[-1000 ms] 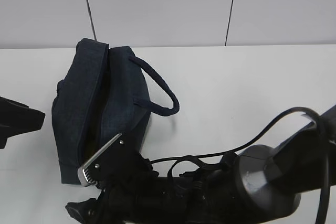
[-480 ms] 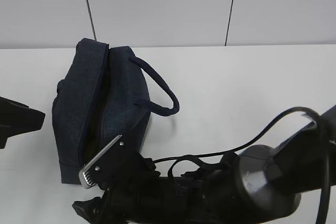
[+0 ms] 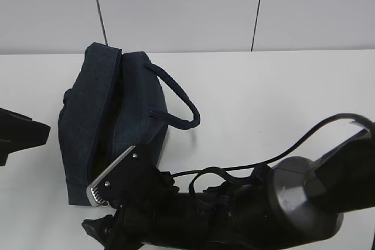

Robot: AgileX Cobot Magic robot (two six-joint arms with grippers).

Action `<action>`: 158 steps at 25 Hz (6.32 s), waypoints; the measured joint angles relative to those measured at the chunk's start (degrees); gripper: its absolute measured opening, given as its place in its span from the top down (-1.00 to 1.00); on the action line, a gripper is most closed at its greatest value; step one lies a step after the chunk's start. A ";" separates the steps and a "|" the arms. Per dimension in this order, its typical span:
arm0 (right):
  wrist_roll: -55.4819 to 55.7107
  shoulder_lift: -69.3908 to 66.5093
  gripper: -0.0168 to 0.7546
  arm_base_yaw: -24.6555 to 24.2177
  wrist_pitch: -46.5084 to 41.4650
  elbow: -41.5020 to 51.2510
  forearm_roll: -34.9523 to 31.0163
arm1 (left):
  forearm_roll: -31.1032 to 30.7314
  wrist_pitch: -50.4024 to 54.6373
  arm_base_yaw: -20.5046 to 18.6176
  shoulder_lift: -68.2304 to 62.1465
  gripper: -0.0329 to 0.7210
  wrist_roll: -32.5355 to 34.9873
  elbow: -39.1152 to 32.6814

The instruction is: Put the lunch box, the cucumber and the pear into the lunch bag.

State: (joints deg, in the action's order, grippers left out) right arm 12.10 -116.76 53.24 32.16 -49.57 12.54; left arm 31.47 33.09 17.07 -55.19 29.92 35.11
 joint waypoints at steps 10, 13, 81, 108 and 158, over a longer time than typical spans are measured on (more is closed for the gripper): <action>-1.01 0.00 0.00 0.00 -0.23 0.00 -1.08 | 0.00 0.00 0.00 0.00 0.28 0.00 0.00; -2.07 0.00 0.06 0.00 -0.23 0.00 -2.52 | 0.00 0.00 0.00 0.00 0.28 0.00 0.00; -8.37 11.55 0.96 0.00 -16.47 -2.20 -4.43 | 38.04 -14.39 0.00 0.57 -0.10 43.25 -14.57; -6.75 11.69 0.96 0.00 -16.68 -2.20 -4.38 | 56.60 -12.17 0.00 -17.11 0.88 67.06 -12.67; -4.75 -9.96 0.96 -16.56 -62.71 -66.18 -18.32 | 58.32 -11.74 0.00 -17.17 0.89 67.24 -12.84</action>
State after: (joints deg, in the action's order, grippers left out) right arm 7.35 -126.73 36.68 -30.54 -115.75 -5.78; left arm 89.79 21.35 17.07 -72.36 97.16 22.27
